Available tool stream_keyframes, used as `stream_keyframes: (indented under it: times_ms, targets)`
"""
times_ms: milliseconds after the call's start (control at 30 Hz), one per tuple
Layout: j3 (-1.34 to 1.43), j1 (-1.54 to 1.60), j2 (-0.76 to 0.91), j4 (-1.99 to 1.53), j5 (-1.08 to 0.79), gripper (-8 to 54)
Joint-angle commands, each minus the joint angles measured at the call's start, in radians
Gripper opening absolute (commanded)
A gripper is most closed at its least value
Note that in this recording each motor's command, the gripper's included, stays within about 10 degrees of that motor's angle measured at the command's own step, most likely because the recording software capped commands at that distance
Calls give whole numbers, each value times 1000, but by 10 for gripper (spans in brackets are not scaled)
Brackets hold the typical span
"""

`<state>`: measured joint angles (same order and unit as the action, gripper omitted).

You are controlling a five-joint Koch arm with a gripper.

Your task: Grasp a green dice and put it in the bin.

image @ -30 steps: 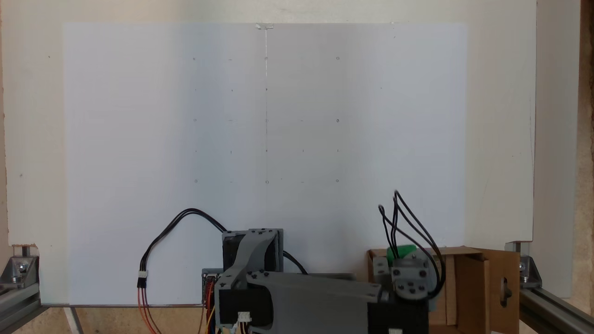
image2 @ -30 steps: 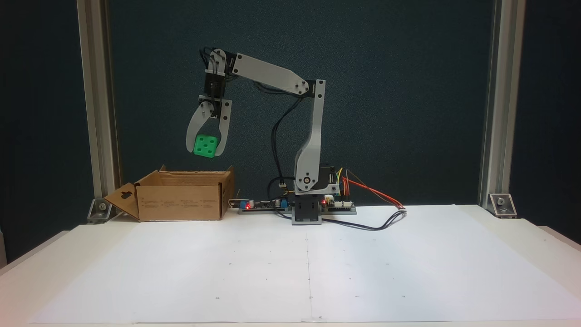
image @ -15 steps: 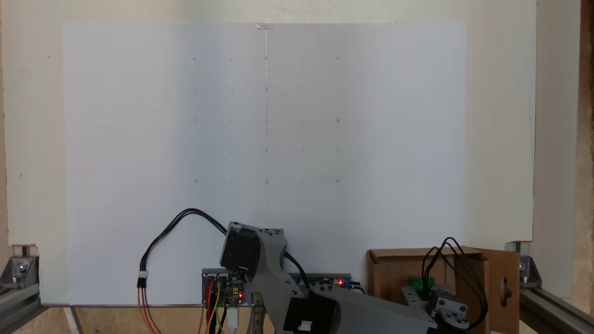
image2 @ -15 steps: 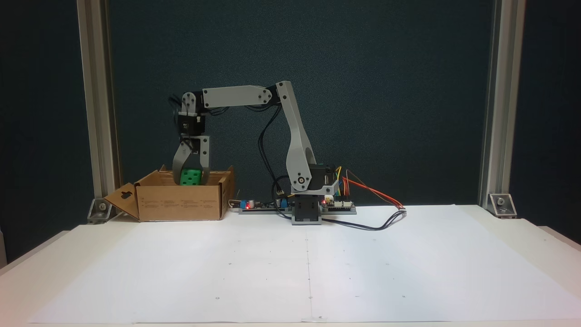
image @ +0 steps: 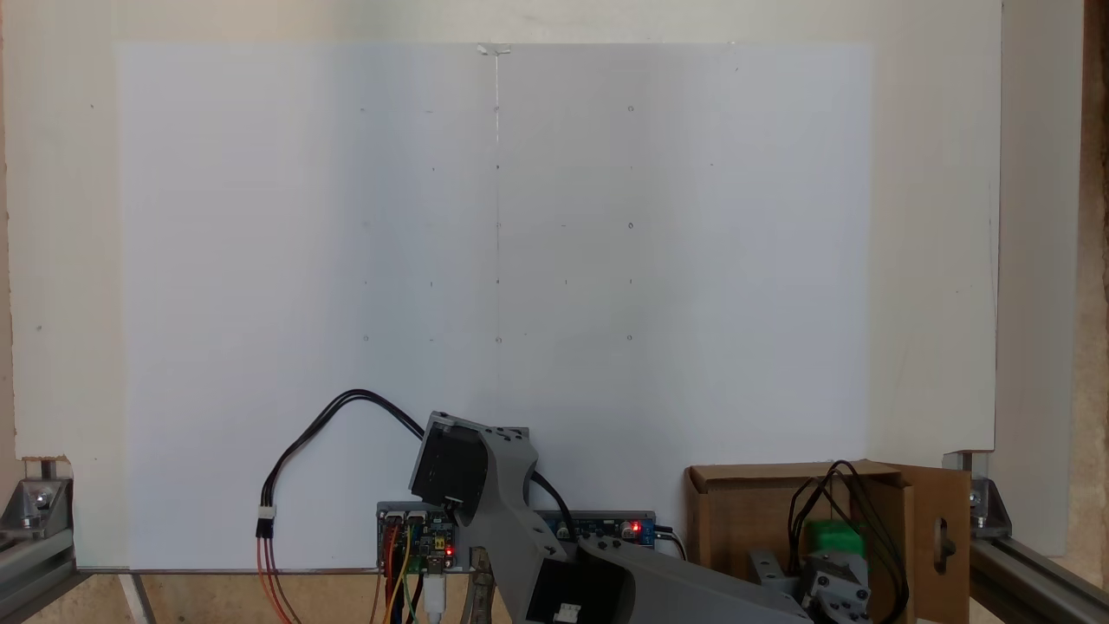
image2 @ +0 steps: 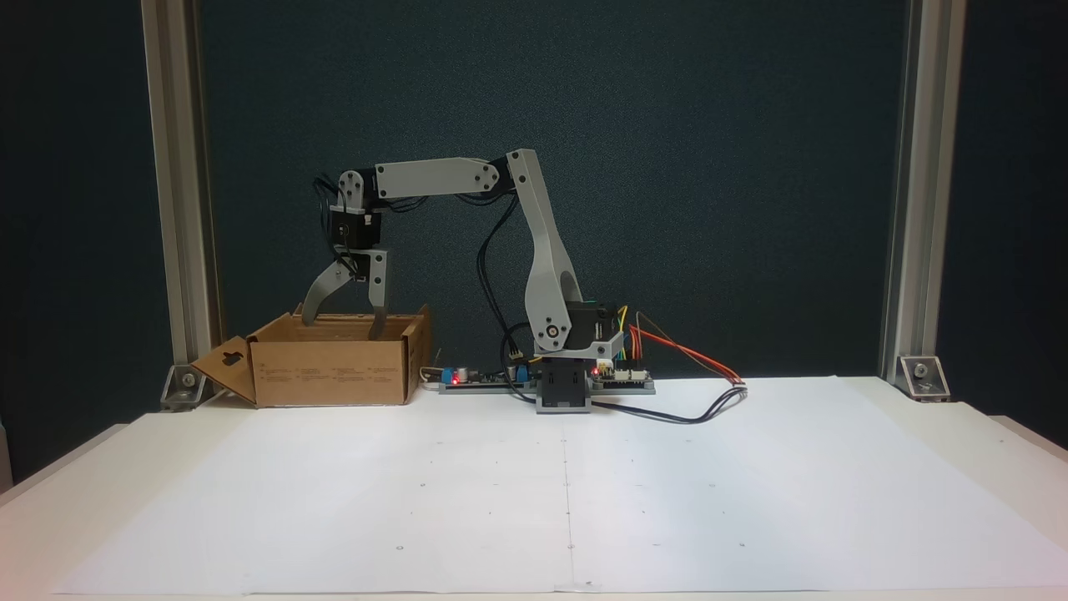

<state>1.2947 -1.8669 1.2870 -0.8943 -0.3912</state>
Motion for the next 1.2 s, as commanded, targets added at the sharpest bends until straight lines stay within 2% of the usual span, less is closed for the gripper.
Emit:
stream_keyframes:
  times_ms: [0,133,300,500,600,800,1167]
  targets:
    - [-52,14,34,-2,-55,439]
    - [-52,61,123,-69,-3,430]
    - [-52,156,247,-313,2,432]
    - [-52,336,394,-387,248,433]
    - [-52,468,451,-403,357,432]
    - [-52,793,522,-491,463,432]
    - [-52,1506,537,-460,561,439]
